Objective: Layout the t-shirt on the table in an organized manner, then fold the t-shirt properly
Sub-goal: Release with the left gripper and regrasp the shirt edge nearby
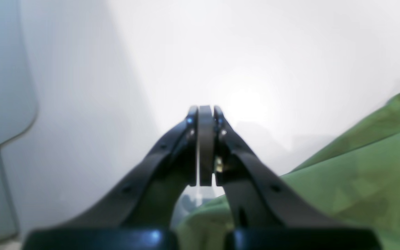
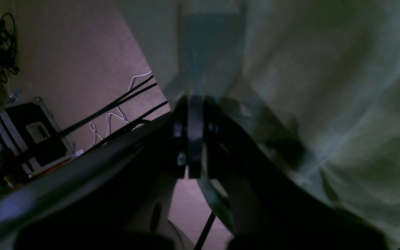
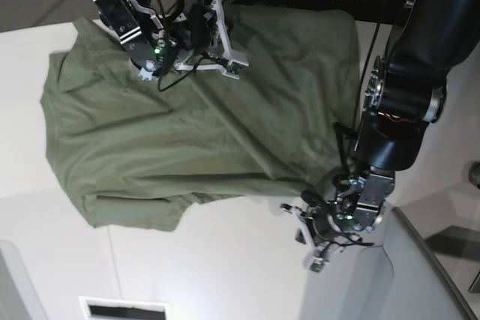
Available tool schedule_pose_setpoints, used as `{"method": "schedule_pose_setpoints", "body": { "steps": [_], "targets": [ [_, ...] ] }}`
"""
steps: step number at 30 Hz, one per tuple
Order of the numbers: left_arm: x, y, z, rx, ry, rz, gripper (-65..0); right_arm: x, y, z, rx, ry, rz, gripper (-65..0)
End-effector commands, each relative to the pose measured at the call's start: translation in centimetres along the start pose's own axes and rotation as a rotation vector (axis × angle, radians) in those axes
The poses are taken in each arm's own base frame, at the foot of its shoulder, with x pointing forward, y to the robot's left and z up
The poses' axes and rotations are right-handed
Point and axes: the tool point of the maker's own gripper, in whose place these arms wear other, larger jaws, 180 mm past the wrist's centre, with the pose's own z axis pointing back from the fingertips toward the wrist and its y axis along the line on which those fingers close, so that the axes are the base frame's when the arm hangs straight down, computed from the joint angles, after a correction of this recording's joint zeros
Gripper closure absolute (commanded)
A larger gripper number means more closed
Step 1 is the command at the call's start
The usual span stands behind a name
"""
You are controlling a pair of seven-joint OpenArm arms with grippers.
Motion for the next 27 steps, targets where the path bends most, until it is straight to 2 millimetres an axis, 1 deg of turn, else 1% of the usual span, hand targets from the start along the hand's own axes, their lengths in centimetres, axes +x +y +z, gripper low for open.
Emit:
{"method": "schedule_pose_setpoints", "body": {
  "steps": [1, 2, 3, 4, 6, 9, 11, 12, 13, 15, 17, 18, 20, 21, 23, 24, 27],
  "targets": [
    [3.4, 0.4, 0.5, 0.004, -0.061, -0.022, 0.0, -0.4, -1.8, 0.8, -0.075, 0.044, 0.022, -2.3],
    [2.5, -0.4, 0.7, -0.004, -0.023, -0.039, 0.0, 0.1, -1.9, 1.2, -0.083, 0.039, 0.031, -2.3],
    [2.2, -1.2, 1.1, -0.010, -0.009, -0.059, 0.0, 0.5, -2.0, 1.5, -0.092, 0.033, 0.040, -2.3],
    [1.5, -2.0, 1.8, -0.015, 0.004, -0.082, 0.0, 1.3, -2.4, 2.1, -0.108, 0.022, 0.054, -2.3],
    [-0.7, -2.9, 3.7, -0.010, 0.032, -0.139, 0.0, 2.5, -2.6, 3.2, -0.132, -0.002, 0.079, -2.3],
    [-4.6, -4.7, 6.7, -0.019, 0.079, -0.193, 0.0, 4.4, -3.1, 5.0, -0.173, -0.038, 0.117, -2.3],
    [-7.7, -5.4, 8.4, -0.028, 0.121, -0.215, 0.0, 4.9, -3.4, 5.7, -0.194, -0.038, 0.131, -2.3],
    [-9.5, -5.8, 9.0, -0.037, 0.149, -0.220, 0.0, 5.2, -3.6, 6.1, -0.203, -0.041, 0.137, -2.3],
    [-11.4, -5.5, 9.8, -0.033, 0.179, -0.215, 0.0, 5.5, -3.8, 6.2, -0.208, -0.046, 0.141, -2.3],
    [-14.1, -4.3, 11.0, -0.005, 0.220, -0.168, 0.0, 6.1, -4.3, 6.6, -0.220, -0.057, 0.147, -2.3],
    [-16.4, -2.4, 12.5, 0.047, 0.253, -0.098, 0.0, 7.6, -4.7, 7.1, -0.231, -0.096, 0.159, -2.3],
    [-17.1, -1.7, 13.1, 0.069, 0.262, -0.075, 0.0, 8.0, -4.8, 7.1, -0.231, -0.109, 0.160, -2.3],
    [-19.2, -0.5, 14.7, 0.101, 0.294, -0.054, 0.0, 8.5, -5.8, 6.9, -0.234, -0.110, 0.154, -2.3],
    [-19.9, -0.2, 15.5, 0.106, 0.308, -0.059, 0.0, 8.9, -5.9, 6.4, -0.223, -0.109, 0.144, -2.3],
    [-21.2, -0.6, 16.7, 0.105, 0.328, -0.065, 0.0, 9.3, -6.3, 5.3, -0.200, -0.103, 0.122, -2.3],
    [-21.4, -0.7, 17.2, 0.103, 0.330, -0.073, 0.0, 9.1, -6.6, 4.7, -0.189, -0.102, 0.108, -2.3],
    [-22.0, -0.7, 18.7, 0.116, 0.333, -0.078, 0.0, 9.6, -6.3, 3.2, -0.150, -0.120, 0.080, -2.3]
  ]
}}
